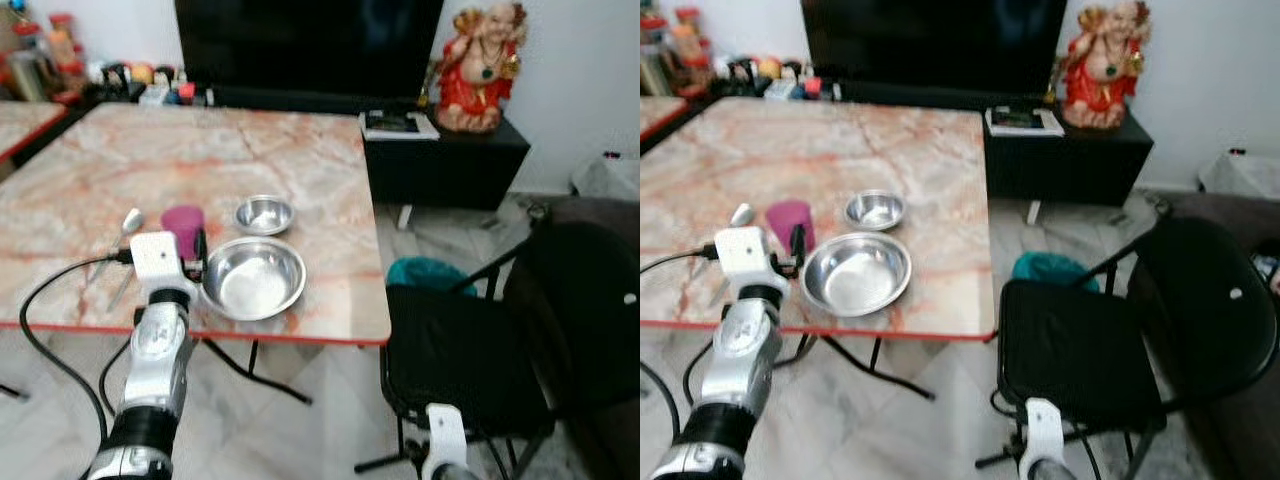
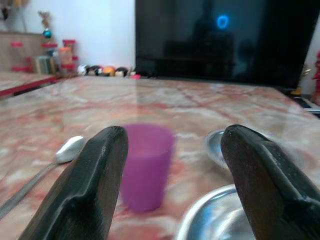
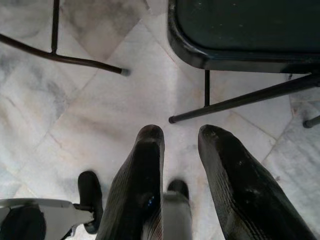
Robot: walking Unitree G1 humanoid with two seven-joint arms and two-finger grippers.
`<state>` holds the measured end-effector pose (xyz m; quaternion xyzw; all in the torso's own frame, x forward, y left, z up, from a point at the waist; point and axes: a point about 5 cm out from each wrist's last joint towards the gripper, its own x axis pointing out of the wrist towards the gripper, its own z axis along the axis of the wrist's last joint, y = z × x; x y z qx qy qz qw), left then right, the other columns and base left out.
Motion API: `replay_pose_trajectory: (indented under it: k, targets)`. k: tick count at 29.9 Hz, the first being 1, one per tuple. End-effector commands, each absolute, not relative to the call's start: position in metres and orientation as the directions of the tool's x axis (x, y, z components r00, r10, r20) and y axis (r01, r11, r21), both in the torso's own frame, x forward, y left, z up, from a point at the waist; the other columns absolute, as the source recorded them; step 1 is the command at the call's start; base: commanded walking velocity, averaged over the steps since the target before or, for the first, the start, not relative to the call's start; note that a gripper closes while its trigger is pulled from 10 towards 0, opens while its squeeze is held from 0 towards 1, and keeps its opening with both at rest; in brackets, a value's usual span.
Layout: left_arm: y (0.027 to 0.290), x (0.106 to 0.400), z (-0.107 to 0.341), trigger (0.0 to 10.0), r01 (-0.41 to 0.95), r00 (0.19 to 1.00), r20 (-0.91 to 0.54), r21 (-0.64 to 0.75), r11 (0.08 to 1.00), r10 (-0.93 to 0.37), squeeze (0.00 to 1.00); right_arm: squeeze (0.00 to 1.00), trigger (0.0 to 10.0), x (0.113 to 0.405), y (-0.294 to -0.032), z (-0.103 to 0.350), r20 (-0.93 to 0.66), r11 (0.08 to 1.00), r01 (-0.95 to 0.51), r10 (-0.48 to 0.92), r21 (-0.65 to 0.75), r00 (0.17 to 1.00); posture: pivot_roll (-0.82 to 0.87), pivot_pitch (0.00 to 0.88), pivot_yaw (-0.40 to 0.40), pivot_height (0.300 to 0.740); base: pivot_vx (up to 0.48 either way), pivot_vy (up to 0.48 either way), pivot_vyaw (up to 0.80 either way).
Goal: Setting the table
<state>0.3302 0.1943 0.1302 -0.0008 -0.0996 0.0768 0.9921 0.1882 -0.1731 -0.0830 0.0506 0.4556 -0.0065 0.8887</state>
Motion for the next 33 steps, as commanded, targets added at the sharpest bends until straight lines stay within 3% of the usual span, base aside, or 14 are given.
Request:
replay_pose_trajectory:
  k: [1,5,10,11,15,20,21,22,33]
  targets:
    - [0.187,0.331,0.13,10.0,-0.135,0.972,0.19,-0.02,0.991,0.136,0.0,0.0,10.0,0.186,-0.18,-0.083,-0.814,0.995,0.071,0.014,0.067,0.581,-0.08,0.0,-0.046,0.74,0.0,0.0,0.0]
    - [0.188,0.33,0.129,10.0,-0.148,0.973,0.158,-0.138,0.979,0.17,0.0,0.0,10.0,0.185,-0.18,-0.084,-0.817,0.995,0.07,0.013,0.066,0.577,-0.08,0.0,-0.047,0.74,0.0,0.0,0.0]
    - [0.192,0.33,0.129,10.0,-0.207,0.968,0.101,-0.188,0.96,0.228,0.0,0.0,10.0,0.185,-0.18,-0.084,-0.816,0.995,0.07,0.013,0.066,0.577,-0.08,0.0,-0.046,0.74,0.0,0.0,0.0]
    - [0.193,0.332,0.134,10.0,-0.209,0.966,0.105,-0.212,0.955,0.235,1.0,0.0,10.0,0.185,-0.18,-0.084,-0.817,0.996,0.068,0.014,0.065,0.576,-0.08,0.0,-0.052,0.74,0.0,0.0,0.0]
    - [0.192,0.334,0.137,10.0,-0.201,0.969,0.101,-0.201,0.959,0.225,1.0,0.0,10.0,0.185,-0.18,-0.084,-0.817,0.996,0.066,0.015,0.064,0.576,-0.07,0.0,-0.053,0.74,0.0,0.0,0.0]
    - [0.191,0.342,0.134,10.0,-0.207,0.977,-0.008,-0.285,0.936,0.214,1.0,0.0,10.0,0.185,-0.179,-0.084,-0.818,0.996,0.061,0.018,0.065,0.575,-0.08,0.0,-0.047,0.74,0.0,0.0,0.0]
    - [0.192,0.344,0.133,10.0,-0.218,0.976,-0.036,-0.267,0.939,0.216,0.28,0.0,10.0,0.185,-0.179,-0.084,-0.818,0.996,0.059,0.02,0.066,0.575,-0.08,0.0,-0.047,0.74,0.0,0.0,0.0]
    - [0.192,0.345,0.132,10.0,-0.226,0.974,-0.051,-0.254,0.94,0.221,0.0,0.0,10.0,0.185,-0.179,-0.084,-0.818,0.996,0.058,0.02,0.066,0.575,-0.08,0.0,-0.047,0.74,0.0,0.0,0.0]
    - [0.2,0.357,0.127,10.0,-0.33,0.94,-0.195,-0.321,0.887,0.279,0.0,0.0,10.0,0.183,-0.179,-0.085,-0.821,0.996,0.058,0.019,0.063,0.571,-0.09,0.0,-0.032,0.74,0.0,0.0,0.0]
